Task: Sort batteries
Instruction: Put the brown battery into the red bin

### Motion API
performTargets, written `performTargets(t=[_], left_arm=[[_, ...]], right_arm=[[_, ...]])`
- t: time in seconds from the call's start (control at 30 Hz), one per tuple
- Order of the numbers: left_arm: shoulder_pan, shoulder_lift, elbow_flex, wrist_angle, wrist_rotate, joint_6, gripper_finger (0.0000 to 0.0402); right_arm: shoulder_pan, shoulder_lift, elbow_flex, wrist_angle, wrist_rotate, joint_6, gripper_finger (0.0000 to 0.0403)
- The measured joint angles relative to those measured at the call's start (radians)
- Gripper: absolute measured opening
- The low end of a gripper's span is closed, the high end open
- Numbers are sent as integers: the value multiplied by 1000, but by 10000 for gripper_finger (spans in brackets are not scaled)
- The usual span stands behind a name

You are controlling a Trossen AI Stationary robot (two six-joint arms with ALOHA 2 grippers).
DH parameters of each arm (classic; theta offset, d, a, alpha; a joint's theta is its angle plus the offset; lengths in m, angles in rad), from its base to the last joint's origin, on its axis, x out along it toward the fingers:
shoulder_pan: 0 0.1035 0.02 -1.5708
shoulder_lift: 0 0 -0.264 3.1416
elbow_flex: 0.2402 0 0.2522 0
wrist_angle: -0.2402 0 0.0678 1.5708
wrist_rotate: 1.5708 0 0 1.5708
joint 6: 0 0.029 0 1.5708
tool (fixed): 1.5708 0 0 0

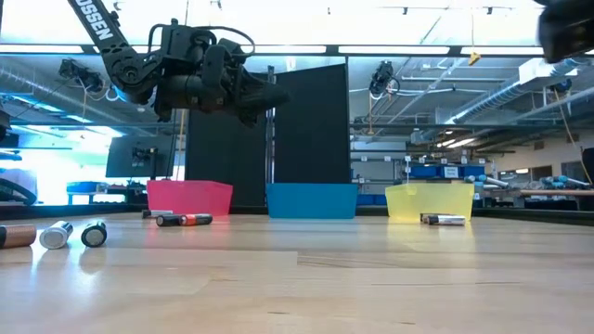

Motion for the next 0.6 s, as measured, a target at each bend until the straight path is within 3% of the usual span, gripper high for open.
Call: performTargets(t=[0.33,0.6], left_arm=[[0,0,0,-8,-30,-4,94],[0,0,0,-37,-37,-5,94]], right_arm=[[132,35,1,-28,-56,124,43],[185,136,1,91,-95,122,121]])
